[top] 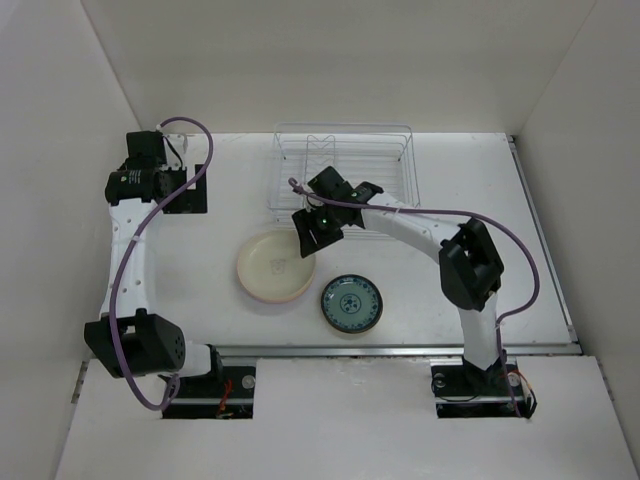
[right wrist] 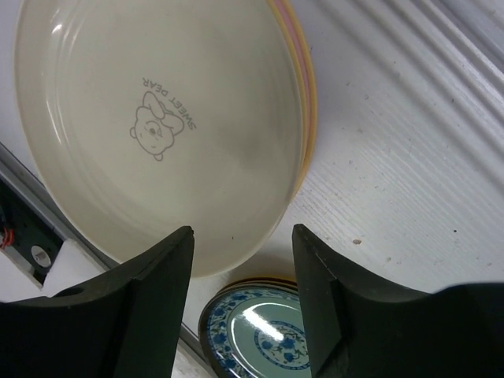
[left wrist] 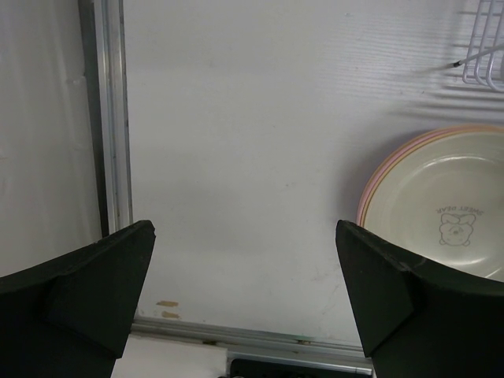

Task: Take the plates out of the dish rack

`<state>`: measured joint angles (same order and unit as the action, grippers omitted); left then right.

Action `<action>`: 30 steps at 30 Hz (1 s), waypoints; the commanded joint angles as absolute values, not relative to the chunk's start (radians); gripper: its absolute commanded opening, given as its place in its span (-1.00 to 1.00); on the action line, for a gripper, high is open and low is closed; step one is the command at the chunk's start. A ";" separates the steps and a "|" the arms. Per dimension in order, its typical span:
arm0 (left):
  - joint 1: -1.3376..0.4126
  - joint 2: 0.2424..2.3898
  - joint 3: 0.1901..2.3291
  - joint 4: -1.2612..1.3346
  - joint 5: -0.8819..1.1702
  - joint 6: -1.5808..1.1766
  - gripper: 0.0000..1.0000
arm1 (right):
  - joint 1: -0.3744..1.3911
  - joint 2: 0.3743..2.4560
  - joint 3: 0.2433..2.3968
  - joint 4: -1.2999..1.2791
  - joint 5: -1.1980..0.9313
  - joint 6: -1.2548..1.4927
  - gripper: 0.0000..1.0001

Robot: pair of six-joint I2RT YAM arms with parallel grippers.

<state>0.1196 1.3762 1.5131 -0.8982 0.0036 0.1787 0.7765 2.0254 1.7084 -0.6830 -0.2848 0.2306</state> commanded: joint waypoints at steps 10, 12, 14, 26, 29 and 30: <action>0.121 1.339 1.514 -0.861 -0.047 0.157 1.00 | 0.787 1.756 1.752 -0.649 0.041 0.236 0.26; 0.121 1.339 1.523 -0.841 -0.136 0.096 1.00 | 0.787 1.669 1.741 -0.649 0.254 0.296 0.53; 0.121 1.339 1.523 -0.830 -0.185 0.068 1.00 | 0.738 1.553 1.711 -0.649 0.508 0.317 0.76; 0.121 1.348 1.563 -0.811 -0.330 0.025 1.00 | 0.351 1.178 1.600 -0.946 1.074 0.526 1.00; 0.121 1.358 1.584 -0.811 -0.341 0.025 1.00 | 0.342 1.086 1.588 -0.946 1.013 0.526 1.00; 0.121 1.367 1.585 -0.811 -0.328 0.025 1.00 | 0.342 1.066 1.588 -0.946 0.988 0.517 1.00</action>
